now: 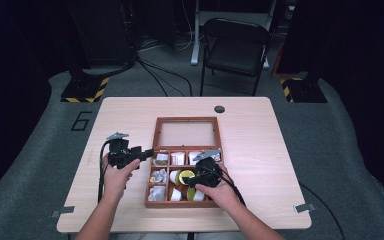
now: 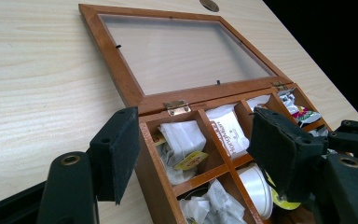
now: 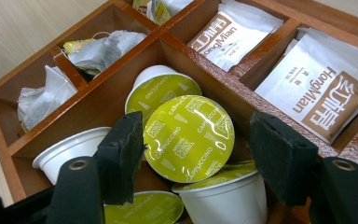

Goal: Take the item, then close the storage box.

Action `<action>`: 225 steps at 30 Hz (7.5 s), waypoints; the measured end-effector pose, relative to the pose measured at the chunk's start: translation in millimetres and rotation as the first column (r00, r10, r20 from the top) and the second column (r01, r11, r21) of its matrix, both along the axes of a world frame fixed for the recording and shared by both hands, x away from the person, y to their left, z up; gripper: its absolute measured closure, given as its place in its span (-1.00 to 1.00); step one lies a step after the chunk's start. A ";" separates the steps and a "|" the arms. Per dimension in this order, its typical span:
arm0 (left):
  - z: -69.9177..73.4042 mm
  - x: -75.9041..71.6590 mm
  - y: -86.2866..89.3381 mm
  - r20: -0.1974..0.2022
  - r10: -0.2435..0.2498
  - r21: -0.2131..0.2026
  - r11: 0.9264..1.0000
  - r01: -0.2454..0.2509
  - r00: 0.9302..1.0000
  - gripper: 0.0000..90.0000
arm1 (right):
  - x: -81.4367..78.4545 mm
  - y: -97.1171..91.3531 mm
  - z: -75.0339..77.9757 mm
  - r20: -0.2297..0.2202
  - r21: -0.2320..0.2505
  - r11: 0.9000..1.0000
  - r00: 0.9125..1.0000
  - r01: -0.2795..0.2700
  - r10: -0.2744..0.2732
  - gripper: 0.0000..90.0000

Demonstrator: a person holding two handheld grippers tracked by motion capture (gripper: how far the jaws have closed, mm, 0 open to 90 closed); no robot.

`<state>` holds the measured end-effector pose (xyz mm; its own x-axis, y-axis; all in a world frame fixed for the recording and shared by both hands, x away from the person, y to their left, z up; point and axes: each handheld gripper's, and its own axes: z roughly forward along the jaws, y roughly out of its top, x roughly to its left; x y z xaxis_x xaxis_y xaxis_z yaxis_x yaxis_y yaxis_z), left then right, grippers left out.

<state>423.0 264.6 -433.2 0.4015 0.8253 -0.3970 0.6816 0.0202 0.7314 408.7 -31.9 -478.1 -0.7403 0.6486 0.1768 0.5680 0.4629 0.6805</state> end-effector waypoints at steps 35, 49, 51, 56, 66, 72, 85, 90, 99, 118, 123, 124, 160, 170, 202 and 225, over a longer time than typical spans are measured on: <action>-0.6 -6.8 10.3 -0.003 0.032 -0.041 0.999 -0.032 0.999 -0.26 | 2.4 19.5 -8.0 0.019 -0.110 0.992 0.997 -0.069 0.071 -0.17; -1.8 -6.4 11.3 -0.009 0.024 -0.039 0.999 -0.024 1.000 -0.26 | 2.9 19.7 -6.7 0.014 -0.126 0.988 0.996 -0.087 0.090 -0.17; -1.6 -6.4 11.3 -0.007 0.029 -0.048 0.998 -0.029 1.000 -0.26 | 2.3 19.3 -2.8 0.014 -0.118 0.988 0.995 -0.097 0.099 -0.17; -0.5 -6.5 12.4 -0.004 0.028 -0.048 0.998 -0.028 1.000 -0.26 | -0.2 18.3 10.1 0.013 -0.081 0.991 0.994 -0.106 0.108 -0.17; 0.1 -6.5 11.0 -0.002 0.024 -0.045 0.999 -0.024 1.000 -0.26 | -1.1 11.4 24.5 0.018 -0.054 0.993 0.994 -0.102 0.104 -0.17; 0.3 -4.8 10.8 -0.004 0.018 -0.049 0.999 -0.018 1.000 -0.26 | -1.3 3.6 33.2 0.046 -0.049 0.995 0.995 -0.088 0.091 -0.16; 2.0 4.4 8.8 -0.001 0.010 -0.057 0.998 -0.010 1.000 -0.26 | 14.0 -50.9 45.0 0.067 -0.021 0.997 0.995 0.071 -0.070 -0.16; 1.9 6.1 6.9 -0.004 0.005 -0.060 0.998 -0.005 1.000 -0.26 | 21.2 -78.3 49.9 0.093 -0.024 0.988 0.985 0.150 -0.147 -0.16; 1.6 8.2 6.7 -0.004 0.006 -0.060 0.998 -0.006 1.000 -0.26 | 27.5 -115.3 55.1 0.097 -0.002 0.966 0.961 0.259 -0.258 -0.16; 2.0 7.2 6.5 -0.005 0.011 -0.062 0.998 -0.011 1.000 -0.26 | 38.4 -149.2 43.5 0.089 -0.038 0.926 0.924 0.377 -0.372 -0.16; 2.1 7.3 7.1 -0.006 0.013 -0.062 0.998 -0.014 1.000 -0.26 | 41.5 -161.0 38.0 0.106 -0.054 0.908 0.906 0.416 -0.409 -0.16; 1.9 7.5 7.5 -0.006 0.008 -0.060 0.998 -0.008 1.000 -0.26 | 42.4 -163.7 36.7 0.108 -0.055 0.903 0.902 0.426 -0.419 -0.16; 0.4 10.7 6.4 -0.011 0.000 -0.053 0.999 0.000 1.000 -0.26 | 54.4 -209.0 -9.3 0.060 -0.134 0.824 0.834 0.551 -0.548 -0.17; 0.4 10.8 6.6 -0.009 0.004 -0.057 0.998 -0.004 1.000 -0.26 | 55.1 -210.5 -14.6 0.050 -0.123 0.812 0.820 0.571 -0.570 -0.25; -1.2 13.0 6.4 -0.016 -0.002 -0.036 0.999 0.002 1.000 -0.26 | 44.6 -199.6 21.2 0.126 -0.043 0.830 0.827 0.556 -0.548 -0.30; 2.2 15.5 2.2 -0.013 -0.020 -0.030 0.999 0.020 1.000 -0.26 | 33.3 -166.9 39.0 0.097 -0.003 0.898 0.894 0.439 -0.437 -0.22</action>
<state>438.5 266.7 -431.1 0.4124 0.8048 -0.4269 0.6920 0.0281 0.7213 441.9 -198.8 -439.1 -0.3924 0.9141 0.1027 0.6529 0.1982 0.7310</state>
